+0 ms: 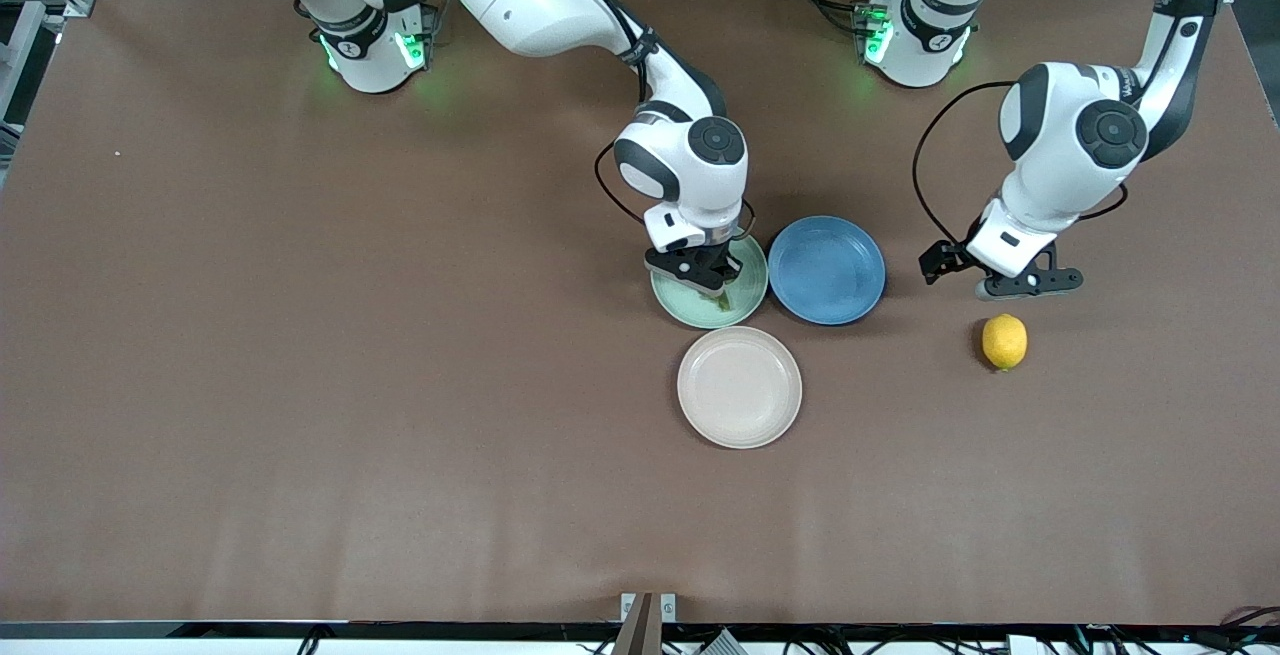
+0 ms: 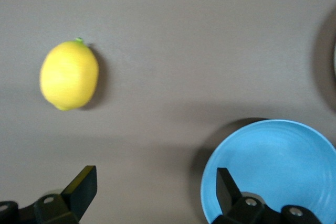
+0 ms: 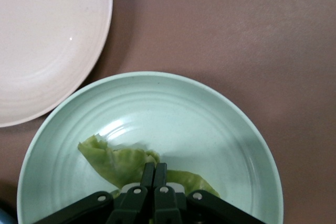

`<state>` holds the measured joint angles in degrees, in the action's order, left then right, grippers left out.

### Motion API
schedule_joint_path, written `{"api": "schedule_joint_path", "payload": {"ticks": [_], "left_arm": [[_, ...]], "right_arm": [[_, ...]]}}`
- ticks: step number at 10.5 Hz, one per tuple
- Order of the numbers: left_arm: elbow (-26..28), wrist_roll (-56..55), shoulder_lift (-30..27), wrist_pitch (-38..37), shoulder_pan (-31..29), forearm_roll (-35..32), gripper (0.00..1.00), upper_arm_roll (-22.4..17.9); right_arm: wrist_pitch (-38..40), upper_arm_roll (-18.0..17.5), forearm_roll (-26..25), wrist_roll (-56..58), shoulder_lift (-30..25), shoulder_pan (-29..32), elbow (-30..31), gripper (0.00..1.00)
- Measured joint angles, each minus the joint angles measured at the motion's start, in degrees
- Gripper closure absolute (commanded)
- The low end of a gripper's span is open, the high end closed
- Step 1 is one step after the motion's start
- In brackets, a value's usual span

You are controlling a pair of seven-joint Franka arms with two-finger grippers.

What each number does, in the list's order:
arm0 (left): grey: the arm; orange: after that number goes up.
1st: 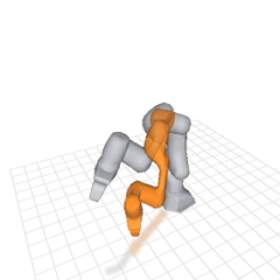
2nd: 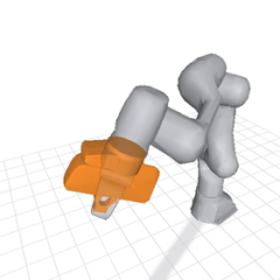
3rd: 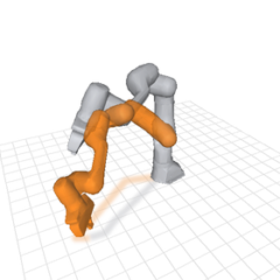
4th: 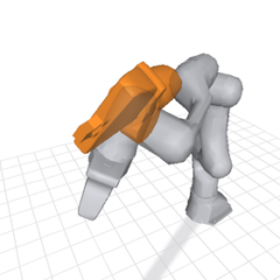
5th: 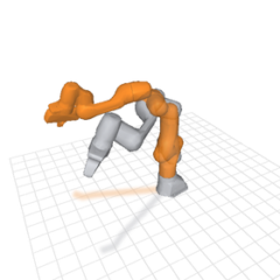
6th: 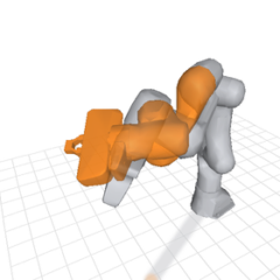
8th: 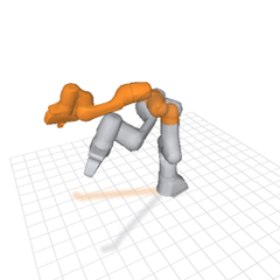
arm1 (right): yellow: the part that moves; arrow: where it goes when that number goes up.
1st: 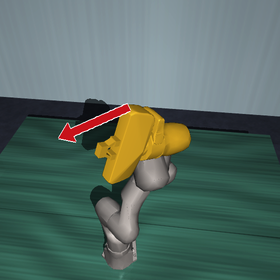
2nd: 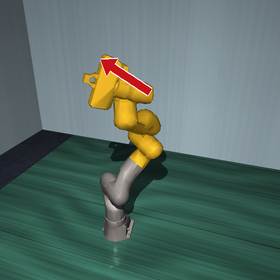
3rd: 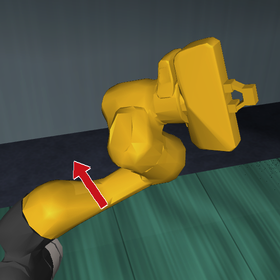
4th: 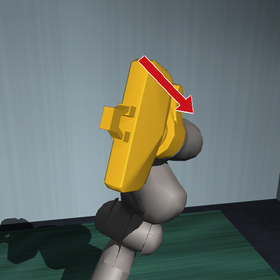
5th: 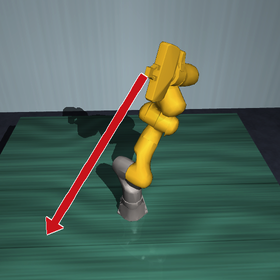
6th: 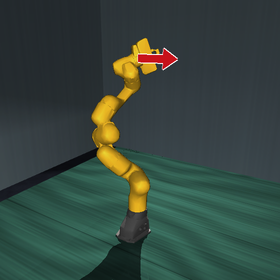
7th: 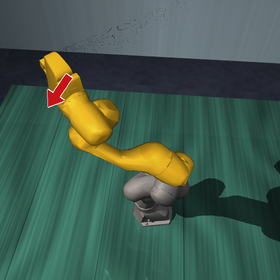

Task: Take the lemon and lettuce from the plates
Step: 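Lift the lettuce off the green plate with the right gripper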

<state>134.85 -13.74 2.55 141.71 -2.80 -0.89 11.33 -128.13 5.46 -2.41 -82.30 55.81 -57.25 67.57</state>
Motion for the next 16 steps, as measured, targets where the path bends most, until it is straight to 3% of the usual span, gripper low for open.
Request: {"api": "schedule_joint_path", "payload": {"ticks": [2,5,9,11,14,16], "left_arm": [[-1.7,0.0,-0.4,-0.6,0.0,0.0,0.00,0.8],[-10.3,0.0,-1.0,-11.0,0.0,0.0,0.00,1.9],[-23.2,0.0,-1.4,-28.4,0.0,0.0,0.00,2.0],[-30.3,0.0,-1.9,-35.8,0.0,0.0,0.00,2.0],[-33.2,0.1,-7.3,-39.0,-0.2,0.8,0.00,2.0],[-33.4,0.1,-9.4,-39.3,-0.2,2.8,0.00,1.9]], "right_arm": [[2.5,0.6,0.0,1.2,-0.4,0.3,-1.4,1.00],[9.7,0.6,0.1,5.6,-3.7,3.6,-4.5,1.00],[22.9,0.0,4.8,21.8,-12.0,10.4,-5.8,1.00],[31.3,0.1,7.6,33.4,-18.8,16.6,-6.6,1.00],[46.4,0.2,7.9,48.5,-28.0,25.4,-6.4,1.00],[51.4,0.3,7.8,58.6,-30.6,32.1,-5.9,1.00]]}}
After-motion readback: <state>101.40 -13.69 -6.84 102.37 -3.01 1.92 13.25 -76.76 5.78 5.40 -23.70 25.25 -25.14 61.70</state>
